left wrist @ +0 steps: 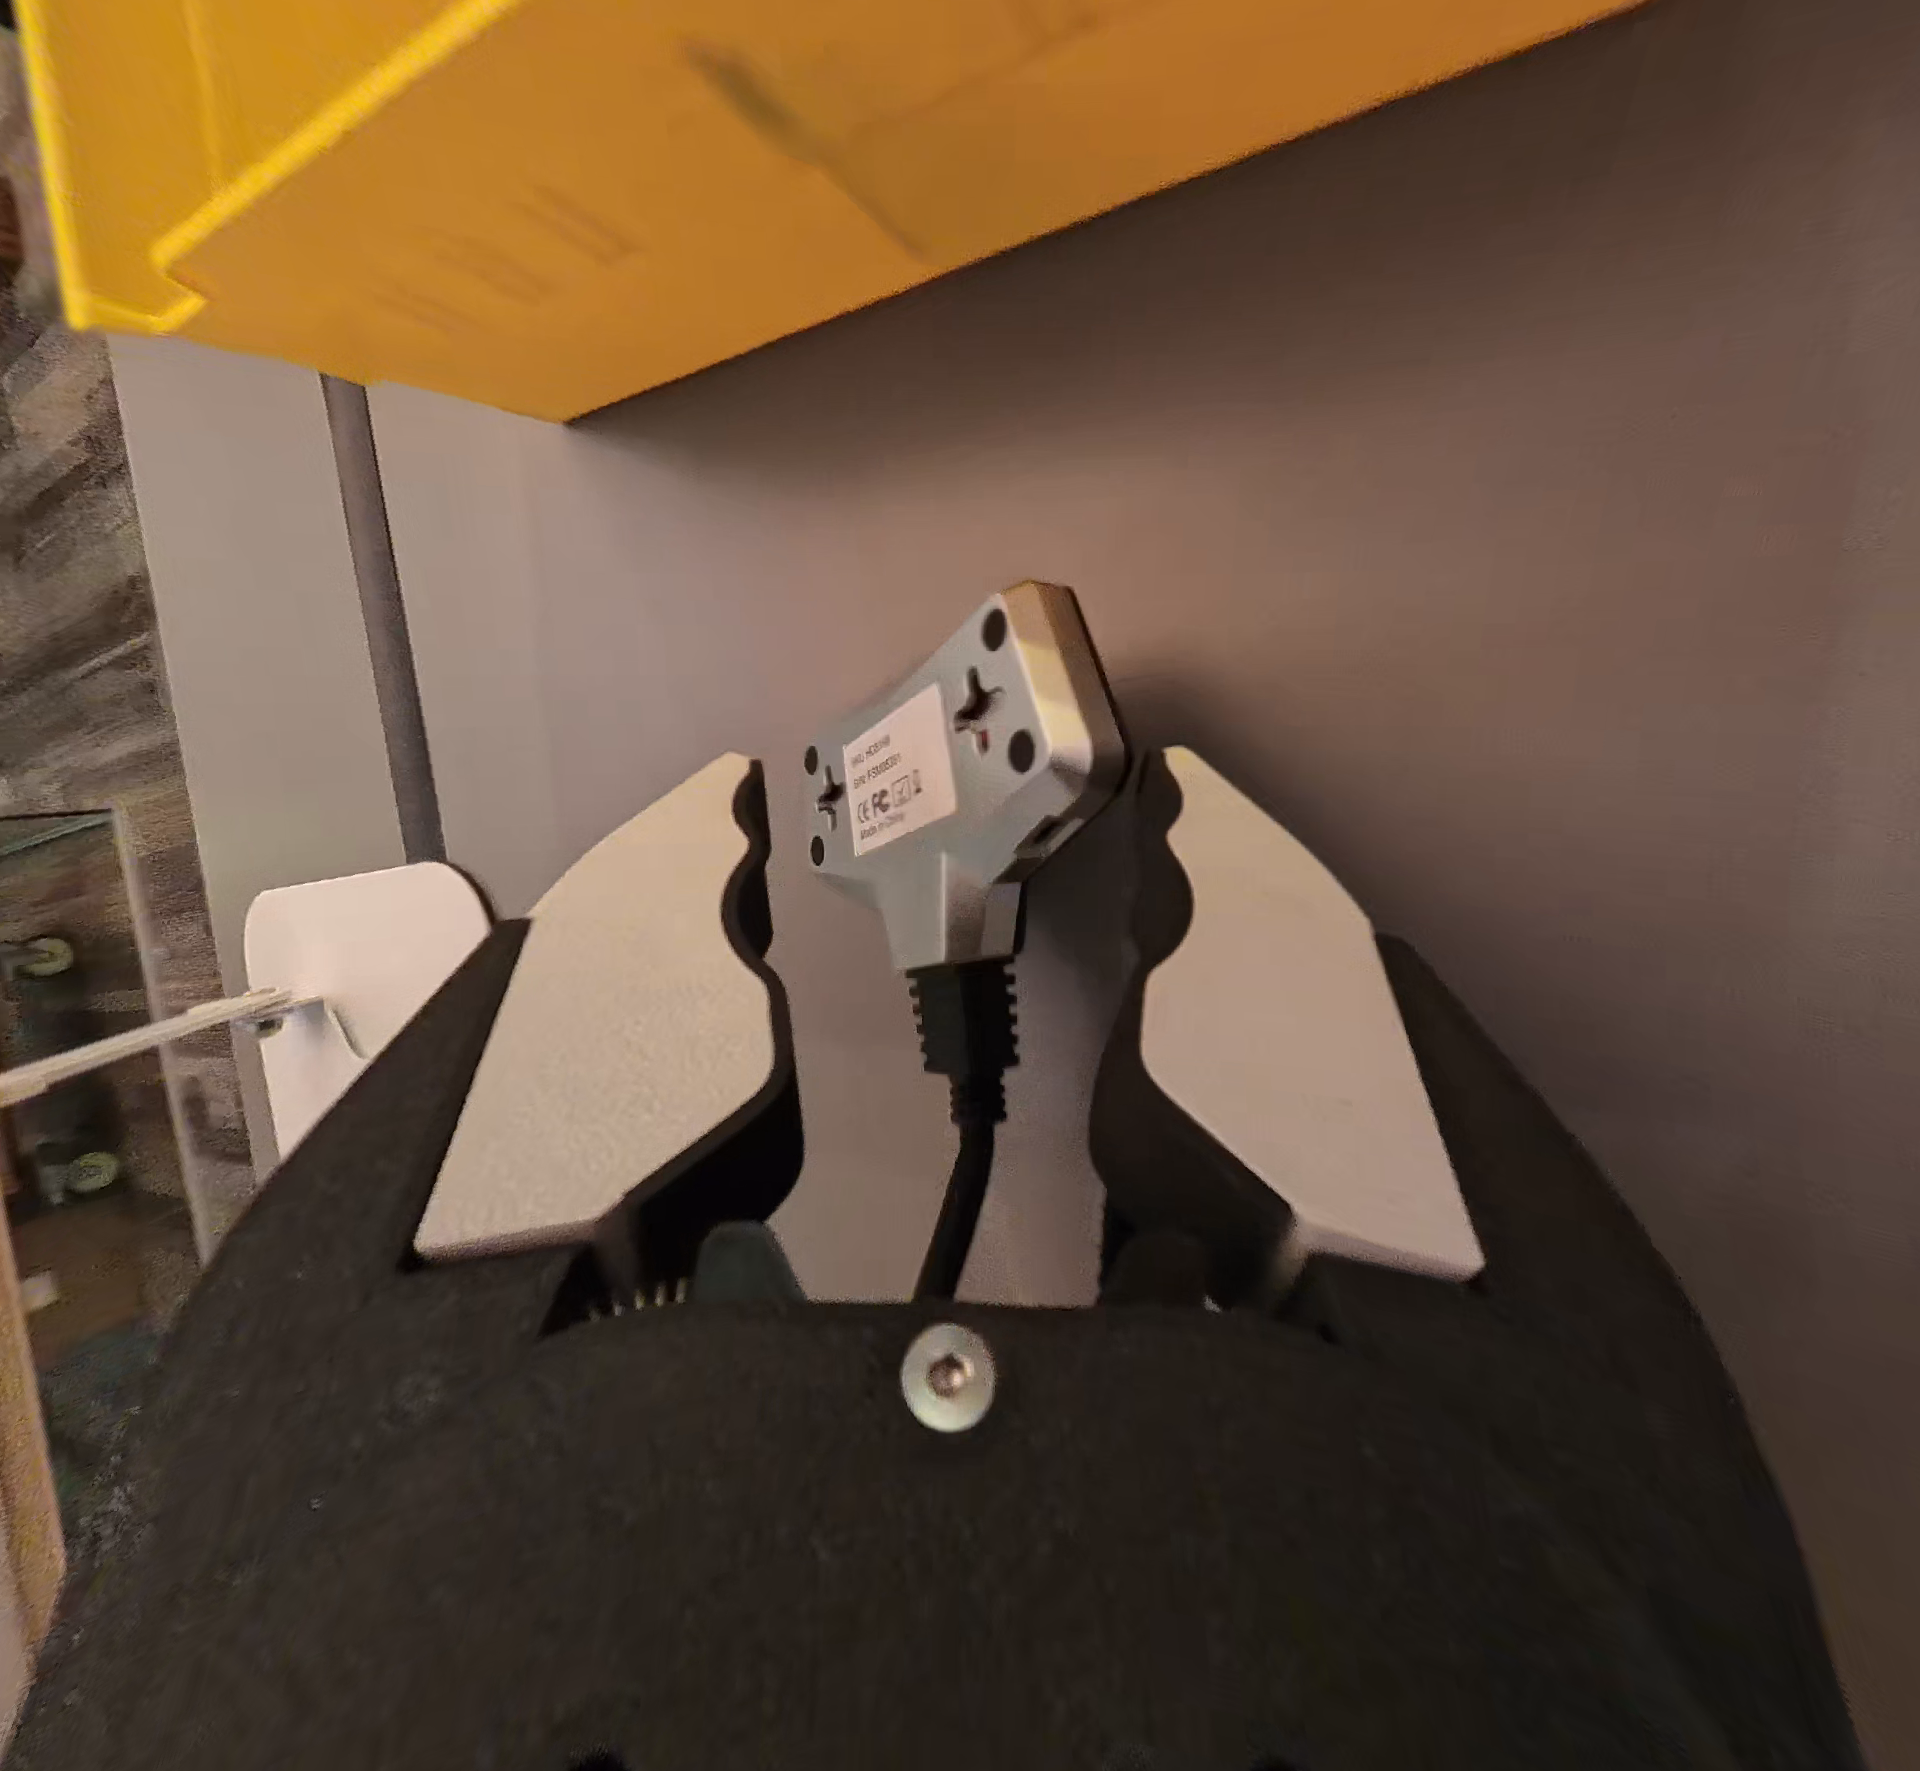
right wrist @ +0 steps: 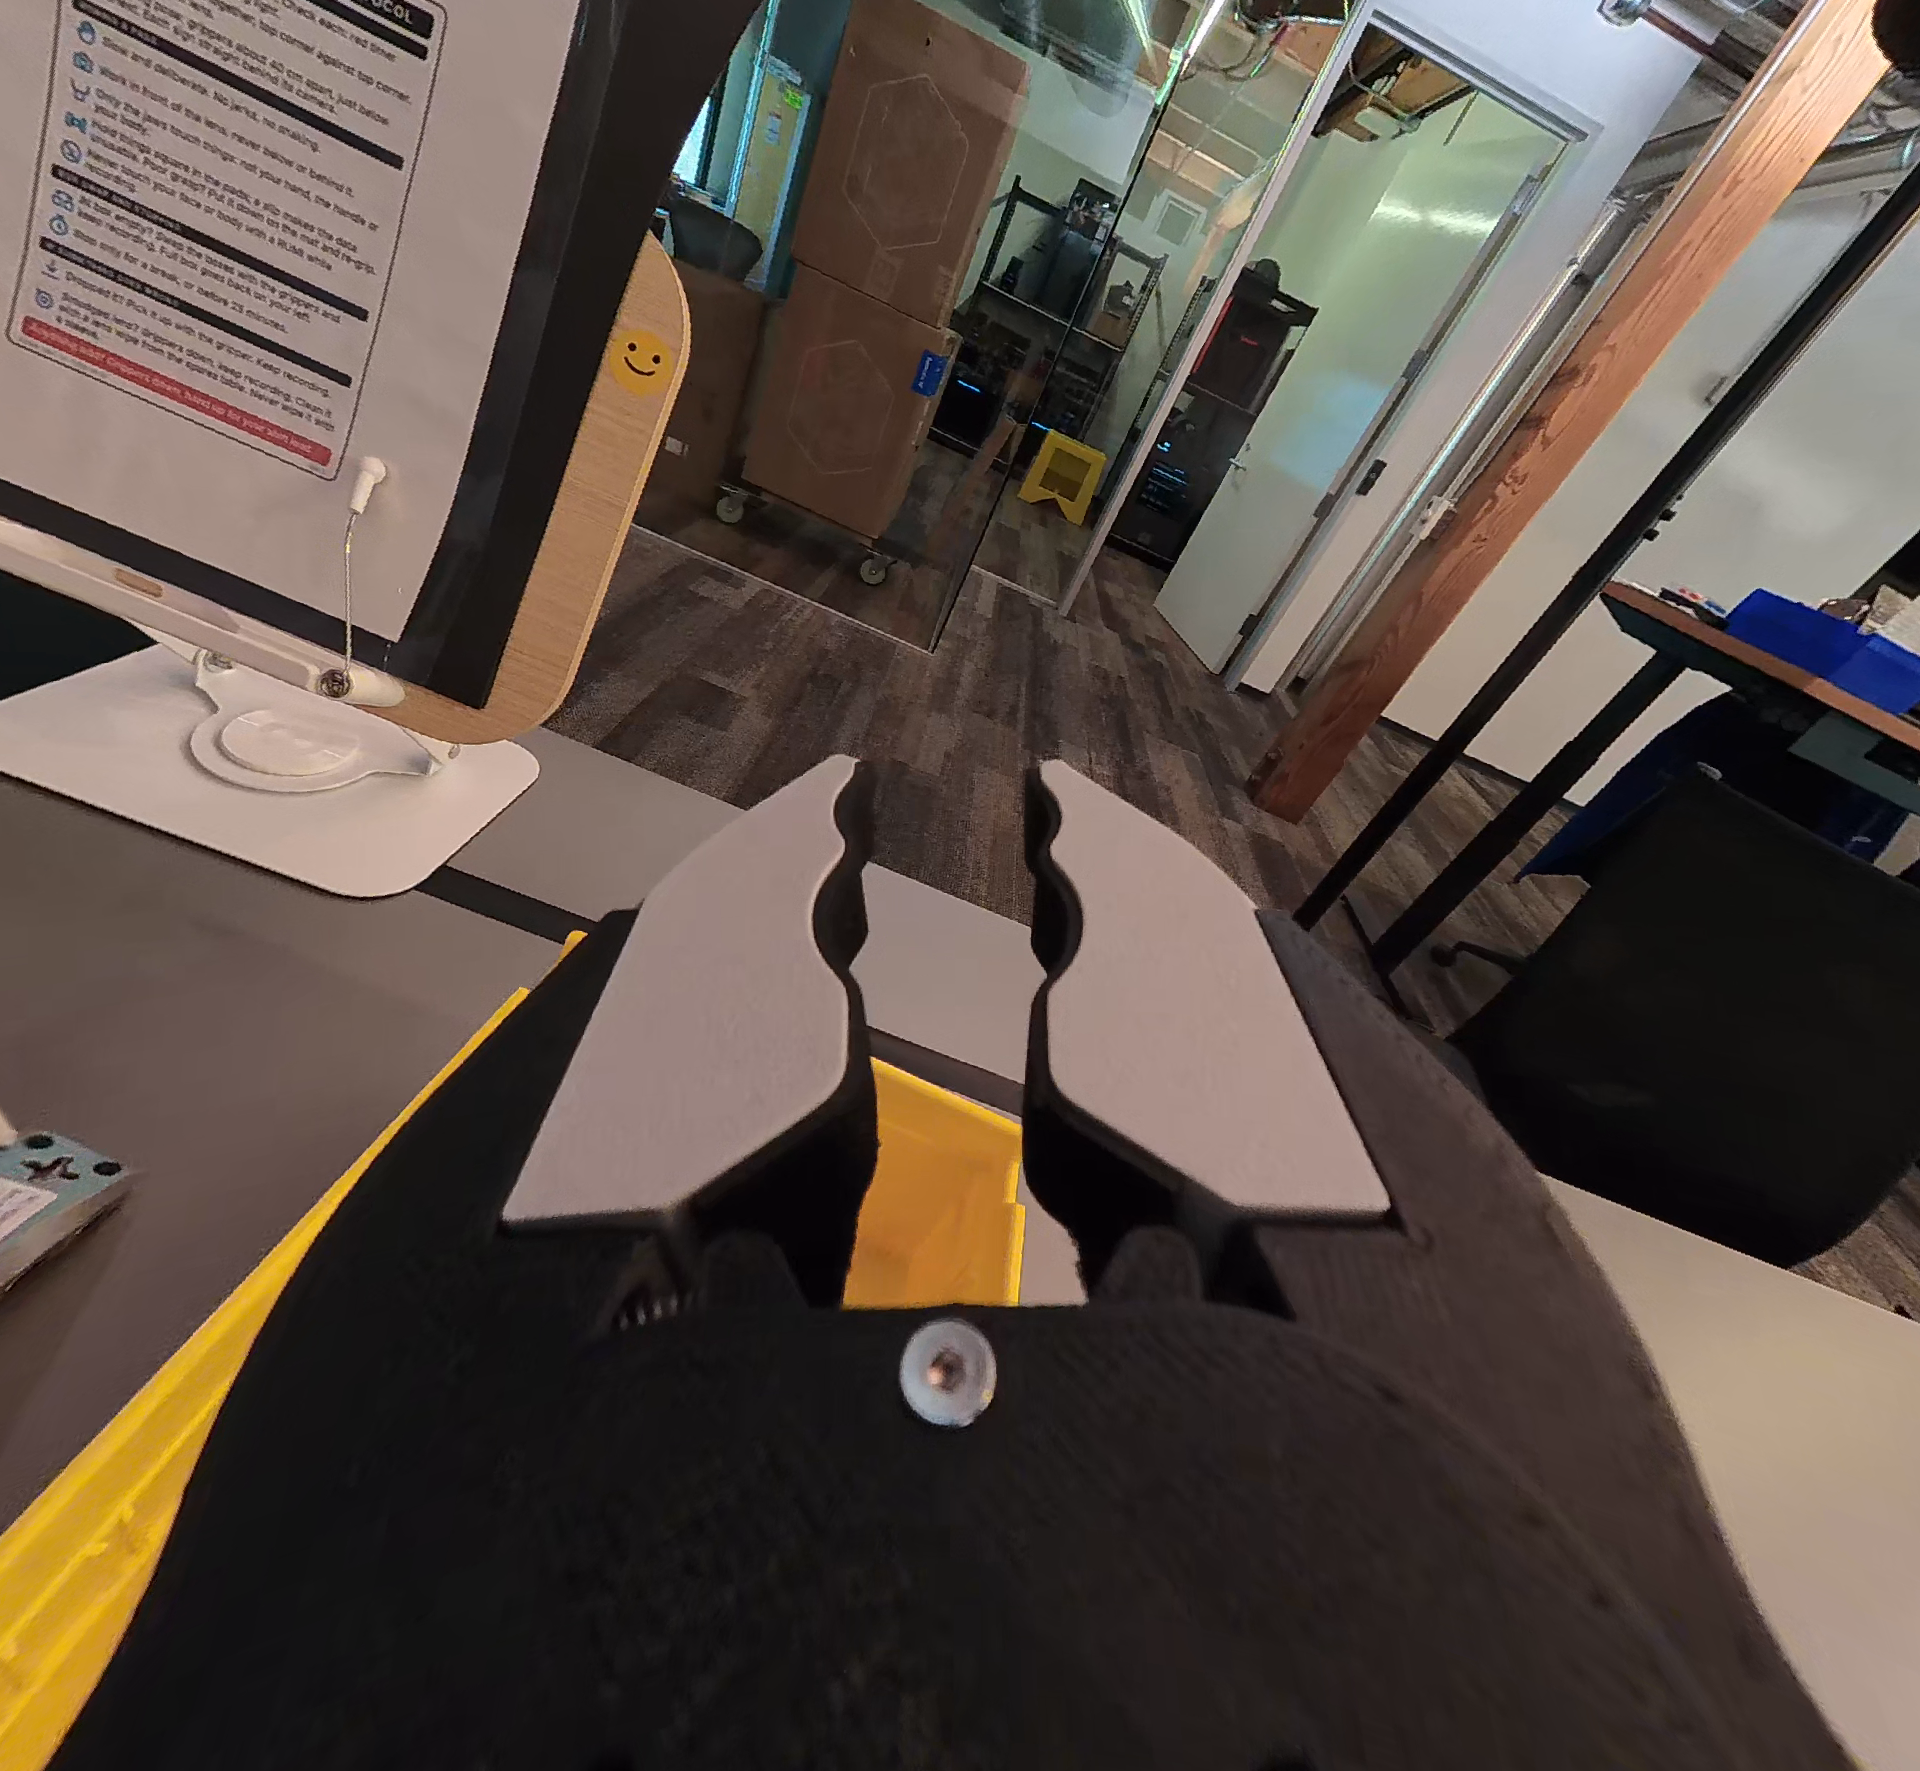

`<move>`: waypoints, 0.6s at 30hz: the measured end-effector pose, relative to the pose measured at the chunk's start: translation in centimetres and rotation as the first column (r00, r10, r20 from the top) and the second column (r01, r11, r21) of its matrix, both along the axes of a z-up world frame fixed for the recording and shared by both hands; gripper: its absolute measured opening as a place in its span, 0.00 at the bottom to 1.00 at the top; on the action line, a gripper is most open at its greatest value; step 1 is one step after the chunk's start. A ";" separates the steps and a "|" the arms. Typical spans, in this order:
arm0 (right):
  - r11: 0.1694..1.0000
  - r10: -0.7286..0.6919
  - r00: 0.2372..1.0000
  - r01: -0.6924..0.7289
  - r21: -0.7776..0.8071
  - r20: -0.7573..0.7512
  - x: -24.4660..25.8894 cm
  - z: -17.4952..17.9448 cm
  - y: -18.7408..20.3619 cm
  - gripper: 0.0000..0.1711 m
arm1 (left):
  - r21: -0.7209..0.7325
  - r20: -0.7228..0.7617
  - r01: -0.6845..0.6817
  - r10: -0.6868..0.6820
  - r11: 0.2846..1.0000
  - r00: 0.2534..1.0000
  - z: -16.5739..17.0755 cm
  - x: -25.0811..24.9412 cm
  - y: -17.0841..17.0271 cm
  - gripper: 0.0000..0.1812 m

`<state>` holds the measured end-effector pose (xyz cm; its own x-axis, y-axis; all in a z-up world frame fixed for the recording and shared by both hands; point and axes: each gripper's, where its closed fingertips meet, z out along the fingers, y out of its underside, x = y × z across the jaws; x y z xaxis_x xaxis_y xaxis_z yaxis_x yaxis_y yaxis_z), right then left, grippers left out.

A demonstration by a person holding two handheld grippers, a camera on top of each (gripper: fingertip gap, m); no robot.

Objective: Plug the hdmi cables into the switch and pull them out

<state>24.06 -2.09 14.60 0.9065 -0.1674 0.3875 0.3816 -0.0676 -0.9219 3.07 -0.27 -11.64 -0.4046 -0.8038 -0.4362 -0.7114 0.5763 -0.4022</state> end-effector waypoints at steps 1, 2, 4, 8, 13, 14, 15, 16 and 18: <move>1.000 0.000 1.000 0.000 -0.002 0.000 0.0 0.0 0.0 0.17 | -0.019 0.003 -0.007 0.007 1.000 1.000 0.6 -0.3 -0.5 0.39; 1.000 0.001 1.000 -0.001 -0.004 -0.001 0.1 -0.1 0.0 0.17 | -0.036 -0.002 -0.017 0.017 0.999 1.000 1.2 -0.7 -1.0 0.41; 1.000 0.006 1.000 -0.006 -0.005 -0.007 0.1 -0.1 0.0 0.17 | -0.049 -0.004 -0.044 0.044 0.998 0.999 2.8 -1.8 -1.6 0.42; 1.000 0.021 1.000 -0.021 0.006 -0.019 -0.1 0.1 -0.2 0.17 | -0.018 0.131 -0.158 0.159 0.987 0.979 9.2 -5.0 -0.6 0.37; 1.000 0.025 1.000 -0.025 0.005 -0.010 -0.3 0.2 -0.2 0.17 | 0.023 0.088 -0.487 0.483 0.873 0.871 14.4 -16.5 5.1 0.28; 1.000 0.024 1.000 -0.024 0.002 -0.005 -0.3 0.2 -0.2 0.17 | 0.016 0.041 -0.559 0.558 0.829 0.829 14.1 -19.5 6.1 0.31; 1.000 0.025 1.000 -0.025 0.002 -0.002 -0.4 0.2 -0.2 0.17 | 0.028 -0.001 -0.622 0.622 0.782 0.783 13.6 -22.6 7.2 0.33; 1.000 0.025 1.000 -0.025 0.005 0.001 -0.5 0.3 -0.2 0.17 | 0.047 -0.024 -0.667 0.669 0.743 0.743 13.0 -25.4 8.0 0.31; 1.000 0.027 1.000 -0.027 0.005 0.004 -0.6 0.3 -0.2 0.17 | 0.084 -0.055 -0.739 0.743 0.669 0.667 11.4 -30.5 9.4 0.25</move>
